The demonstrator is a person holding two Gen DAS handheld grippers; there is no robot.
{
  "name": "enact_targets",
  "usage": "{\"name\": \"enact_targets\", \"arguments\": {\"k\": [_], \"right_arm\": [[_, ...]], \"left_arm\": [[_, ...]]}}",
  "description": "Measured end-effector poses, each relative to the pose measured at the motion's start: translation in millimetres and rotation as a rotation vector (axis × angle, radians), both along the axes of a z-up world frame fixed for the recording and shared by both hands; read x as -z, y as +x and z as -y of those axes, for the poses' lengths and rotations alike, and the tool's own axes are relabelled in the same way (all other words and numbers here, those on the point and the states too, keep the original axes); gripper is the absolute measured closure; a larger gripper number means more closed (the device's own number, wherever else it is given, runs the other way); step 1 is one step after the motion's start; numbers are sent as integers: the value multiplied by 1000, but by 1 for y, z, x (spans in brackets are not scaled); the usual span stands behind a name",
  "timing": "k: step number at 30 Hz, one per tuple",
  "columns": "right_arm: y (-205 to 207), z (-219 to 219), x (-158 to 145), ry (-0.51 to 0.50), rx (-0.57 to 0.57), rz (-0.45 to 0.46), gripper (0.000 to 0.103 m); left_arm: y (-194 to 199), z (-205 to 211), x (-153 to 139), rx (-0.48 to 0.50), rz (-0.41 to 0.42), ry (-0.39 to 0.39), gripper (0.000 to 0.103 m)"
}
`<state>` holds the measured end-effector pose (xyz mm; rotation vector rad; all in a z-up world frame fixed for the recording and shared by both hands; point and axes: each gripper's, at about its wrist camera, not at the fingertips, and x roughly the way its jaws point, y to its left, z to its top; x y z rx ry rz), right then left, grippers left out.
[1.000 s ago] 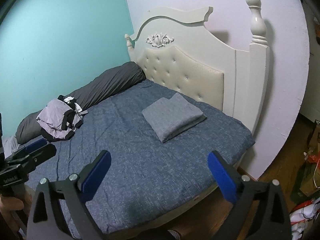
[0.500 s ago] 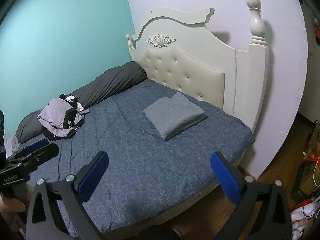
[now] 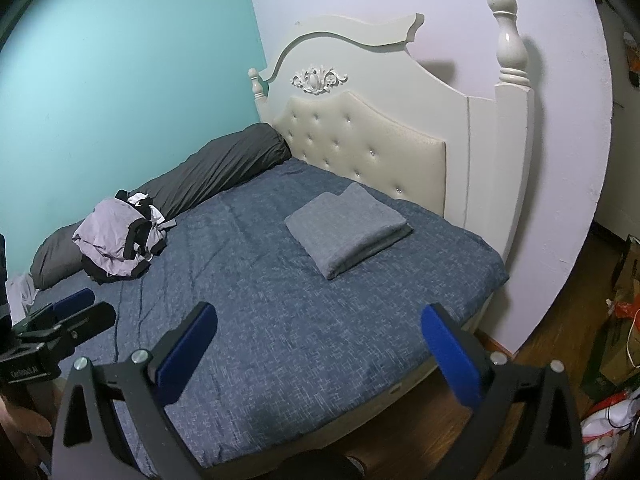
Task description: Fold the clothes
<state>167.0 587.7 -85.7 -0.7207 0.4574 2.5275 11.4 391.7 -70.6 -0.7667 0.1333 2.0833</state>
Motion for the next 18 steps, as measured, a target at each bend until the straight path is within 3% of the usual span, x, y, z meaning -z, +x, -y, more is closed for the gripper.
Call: {"name": "enact_targets", "arguments": {"k": [18], "right_arm": [[-1, -1, 4, 8, 8, 16, 0]], "left_arm": [[2, 4, -2, -6, -19, 2, 0]]}}
